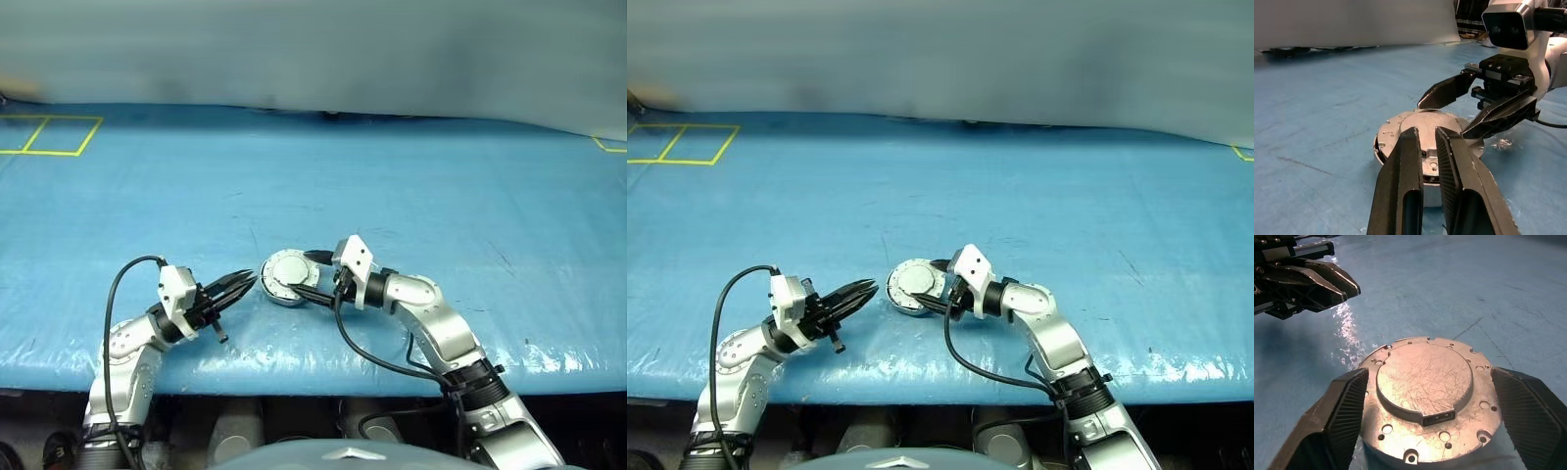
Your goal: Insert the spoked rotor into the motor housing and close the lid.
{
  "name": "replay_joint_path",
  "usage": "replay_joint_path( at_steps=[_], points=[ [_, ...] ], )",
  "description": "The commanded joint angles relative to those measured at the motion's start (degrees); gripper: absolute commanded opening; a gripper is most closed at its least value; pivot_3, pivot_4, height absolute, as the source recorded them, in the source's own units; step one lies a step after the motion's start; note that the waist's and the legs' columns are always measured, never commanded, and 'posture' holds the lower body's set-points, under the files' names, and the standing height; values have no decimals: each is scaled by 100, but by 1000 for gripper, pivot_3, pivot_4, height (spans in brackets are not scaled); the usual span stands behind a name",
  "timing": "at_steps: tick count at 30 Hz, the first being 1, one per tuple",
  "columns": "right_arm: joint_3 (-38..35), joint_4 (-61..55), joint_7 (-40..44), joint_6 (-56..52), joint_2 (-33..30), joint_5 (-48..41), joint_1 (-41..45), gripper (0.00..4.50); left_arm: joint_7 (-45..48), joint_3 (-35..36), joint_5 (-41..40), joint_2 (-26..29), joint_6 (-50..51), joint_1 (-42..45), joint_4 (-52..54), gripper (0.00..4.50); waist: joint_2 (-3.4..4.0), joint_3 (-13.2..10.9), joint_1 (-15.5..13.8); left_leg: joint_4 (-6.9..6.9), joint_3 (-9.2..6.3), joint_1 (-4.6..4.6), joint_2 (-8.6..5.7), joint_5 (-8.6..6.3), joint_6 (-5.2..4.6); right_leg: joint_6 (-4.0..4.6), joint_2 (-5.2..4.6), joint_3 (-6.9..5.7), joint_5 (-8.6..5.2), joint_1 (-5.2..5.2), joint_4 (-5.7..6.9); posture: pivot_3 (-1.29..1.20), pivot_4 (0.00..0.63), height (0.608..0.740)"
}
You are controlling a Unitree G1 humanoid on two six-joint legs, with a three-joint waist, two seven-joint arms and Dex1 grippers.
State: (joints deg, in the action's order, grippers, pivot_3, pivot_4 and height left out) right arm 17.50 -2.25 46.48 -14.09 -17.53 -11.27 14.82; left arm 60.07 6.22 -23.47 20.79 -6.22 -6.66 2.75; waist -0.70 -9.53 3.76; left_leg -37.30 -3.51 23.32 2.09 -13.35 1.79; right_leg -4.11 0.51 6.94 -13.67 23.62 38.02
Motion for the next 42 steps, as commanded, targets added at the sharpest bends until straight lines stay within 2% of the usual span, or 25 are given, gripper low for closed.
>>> replay_joint_path(
  at_steps=[1, 19, 29, 42],
  points=[
    [62, 27, 34, 169, 58, 85, 120, 4191, -16, -51, -59, -14, -259, -96, 167, 543, 0, 0, 0, 0, 0, 1, -1, 0, 0, 0, -1, 0, 0, 0, -1, 0, 150, 740],
    [162, 399, -210, 627, 234, 571, 180, 4191, -21, -187, -115, -68, -693, -157, -357, 543, 0, 0, 11, 1, 2, -2, 0, 0, 0, 1, 0, 1, 0, -1, 0, 0, 150, 740],
    [-488, 116, -244, 317, 480, -251, 186, 4191, -19, -170, -129, -82, -784, -184, -531, 543, 0, 0, 10, 2, 2, -2, 0, 0, 0, 2, 0, 1, -1, -1, -1, 0, 150, 740],
    [-1330, -49, -304, 39, -114, -658, 72, 4191, 17, -144, -157, -66, -837, -161, -709, 543, 1, 0, 10, 4, 2, -2, -1, 0, 0, 2, -1, 1, -2, 0, -1, 0, 150, 740]
  ],
)
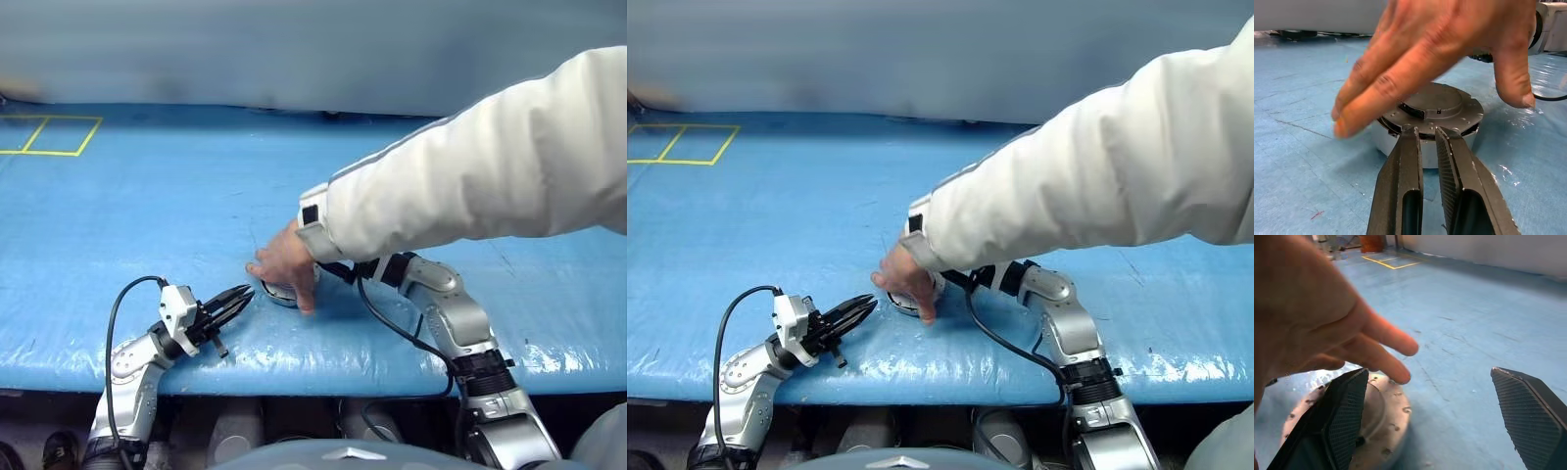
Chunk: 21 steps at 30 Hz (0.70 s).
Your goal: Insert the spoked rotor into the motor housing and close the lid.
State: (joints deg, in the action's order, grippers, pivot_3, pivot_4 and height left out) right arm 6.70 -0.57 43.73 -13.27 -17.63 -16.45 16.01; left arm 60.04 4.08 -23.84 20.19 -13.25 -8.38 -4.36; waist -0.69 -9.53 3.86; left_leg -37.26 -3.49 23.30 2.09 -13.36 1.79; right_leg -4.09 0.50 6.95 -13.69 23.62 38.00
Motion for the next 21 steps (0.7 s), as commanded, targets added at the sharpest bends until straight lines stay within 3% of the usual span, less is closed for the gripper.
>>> replay_joint_path(
  at_steps=[1, 21],
  points=[
    [-279, -234, -24, -59, -152, -145, -78, 4191, 26, 71, -121, -3, -138, 17, -16, 543, 0, 0, 0, 0, 0, 0, 0, 0, 0, 0, 0, 0, 0, 0, 0, 0, 150, 740],
    [-320, -167, -120, -180, -156, -153, -103, 4191, 8, 82, -144, -30, -259, 92, -232, 543, 0, 0, 10, 2, 1, 0, 0, 0, 0, 0, 1, 2, 0, 0, -1, 0, 150, 740]
  ],
)
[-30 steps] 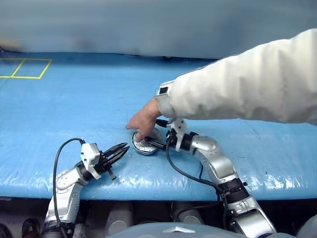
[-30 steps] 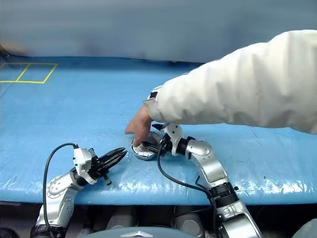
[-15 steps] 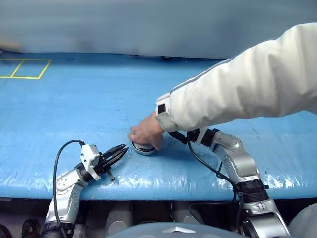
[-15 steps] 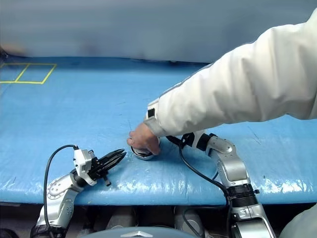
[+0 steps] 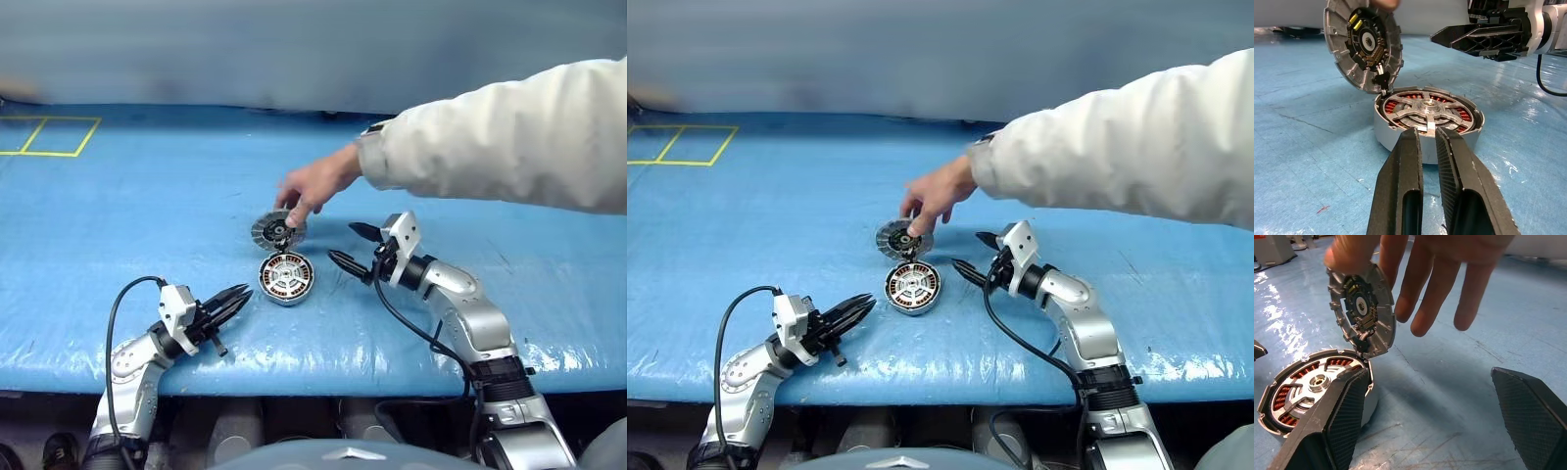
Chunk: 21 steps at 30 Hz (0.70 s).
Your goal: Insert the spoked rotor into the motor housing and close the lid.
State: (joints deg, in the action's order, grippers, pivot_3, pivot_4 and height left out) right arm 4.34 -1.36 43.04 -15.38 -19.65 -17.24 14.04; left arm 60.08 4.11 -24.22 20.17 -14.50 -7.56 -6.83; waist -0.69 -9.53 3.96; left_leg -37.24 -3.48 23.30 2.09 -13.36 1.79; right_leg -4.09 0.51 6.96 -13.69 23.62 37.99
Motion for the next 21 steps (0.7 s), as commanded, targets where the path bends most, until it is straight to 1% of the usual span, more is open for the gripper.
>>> replay_joint_path(
  at_steps=[1, 5, 6, 8, 10, 11, 16, 18, 21],
  points=[
    [-71, -69, -59, 32, 53, -63, 108, 4191, 1, 82, -108, -28, -138, 6, 16, 543, 0, 0, -1, 0, 0, 0, 0, 0, 0, 0, 0, 0, 0, 0, 0, 0, 150, 740],
    [-42, 252, -188, -76, 150, -3, 329, 4191, -22, 139, -168, -30, -150, -33, 37, 543, 0, 0, 6, 0, 0, 0, 0, 0, 0, 0, 0, 0, 0, 0, 0, 0, 150, 740],
    [-55, 404, -237, -95, 186, 24, 437, 4021, -32, 157, -188, -21, -150, -41, 44, 543, 0, 0, 14, 0, 1, 0, 1, 0, 0, 0, 1, 0, 0, 0, 0, 0, 150, 740],
    [-35, 724, -285, -67, 235, 120, 662, 3561, -38, 183, -212, -3, -161, -71, 59, 543, 1, 0, 17, 0, 2, -2, 1, 0, 0, 0, 1, 1, 0, 0, 1, 0, 150, 740],
    [-34, 1045, -283, -43, 325, 141, 924, 2881, -53, 201, -216, 2, -175, -92, 70, 543, 1, 0, 17, -1, 2, -2, 0, 0, 0, 0, 0, 1, 0, -1, 1, 0, 150, 740],
    [-21, 1235, -259, -13, 374, 148, 1081, 2626, -66, 209, -210, -2, -183, -98, 73, 543, 1, 0, 18, 0, 2, -1, 0, 0, 0, 0, 0, 1, 0, 0, 1, 0, 150, 740],
    [26, 2374, -196, 176, 595, 299, 1942, 917, -118, 208, -197, -31, -210, -123, 107, 543, 2, -1, 39, 6, 1, -2, 0, 0, 0, -7, 1, 0, 5, 2, 1, 0, 150, 740],
    [82, 2774, 14, 339, 658, 357, 2266, 320, -148, 202, -199, -51, -217, -140, 135, 543, 2, -1, 43, 7, 1, -1, 0, 0, 0, -17, 0, 0, 12, 2, 1, 0, 150, 740],
    [117, 3236, 367, 528, 820, 326, 2725, 320, -172, 207, -199, -73, -229, -174, 164, 543, 3, -2, 54, 13, 1, -1, 0, 0, 0, -16, 0, -1, 13, 5, 0, 0, 150, 740]
  ],
)
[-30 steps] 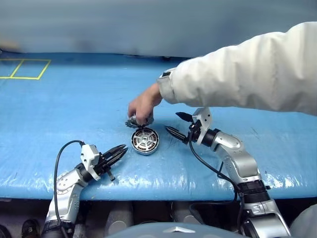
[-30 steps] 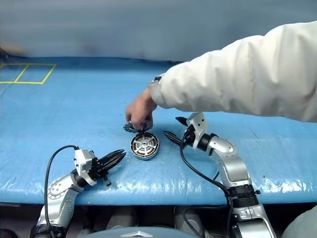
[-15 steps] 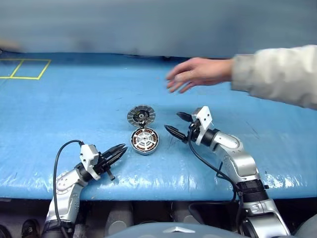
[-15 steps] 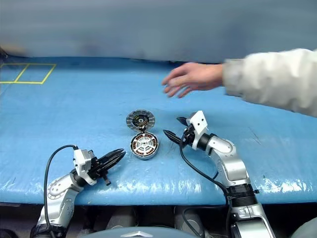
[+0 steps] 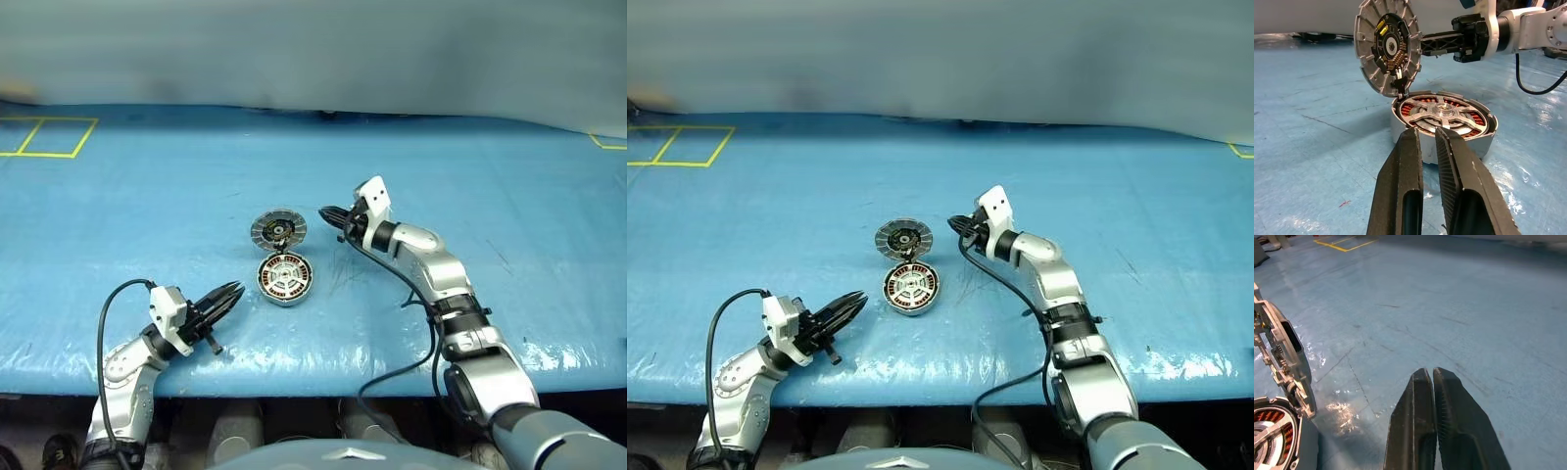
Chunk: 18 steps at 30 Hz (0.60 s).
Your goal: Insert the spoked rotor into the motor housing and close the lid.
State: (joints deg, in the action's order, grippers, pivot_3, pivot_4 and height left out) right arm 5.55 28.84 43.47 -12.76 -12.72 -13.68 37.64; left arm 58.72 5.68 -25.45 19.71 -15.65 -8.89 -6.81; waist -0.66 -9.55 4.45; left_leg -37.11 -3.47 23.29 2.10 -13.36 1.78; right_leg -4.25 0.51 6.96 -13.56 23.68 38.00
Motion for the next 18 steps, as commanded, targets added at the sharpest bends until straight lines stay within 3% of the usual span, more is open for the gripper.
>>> replay_joint_path(
  at_steps=[1, 9, 18],
  points=[
    [19, 303, 453, 304, 178, -45, 480, 320, -39, 53, -74, -32, -117, -52, 166, 543, 1, 0, 8, 2, -1, 0, 1, 0, 0, 3, 1, -1, 1, 1, 0, 0, 150, 740],
    [327, 344, 1668, 235, 452, -142, 821, 320, -105, 62, -46, -60, -128, -119, 177, 543, 2, -1, 16, 6, -4, 1, 0, 0, 0, 10, 0, -3, 1, 2, 0, 0, 150, 740],
    [915, -1141, 3048, -310, -157, -299, 152, 320, -170, 56, -38, -51, -125, -155, 145, 543, 5, -3, 0, 5, -7, 1, 0, 0, 0, 6, -1, -6, -5, 2, 0, 0, 150, 740]
  ],
)
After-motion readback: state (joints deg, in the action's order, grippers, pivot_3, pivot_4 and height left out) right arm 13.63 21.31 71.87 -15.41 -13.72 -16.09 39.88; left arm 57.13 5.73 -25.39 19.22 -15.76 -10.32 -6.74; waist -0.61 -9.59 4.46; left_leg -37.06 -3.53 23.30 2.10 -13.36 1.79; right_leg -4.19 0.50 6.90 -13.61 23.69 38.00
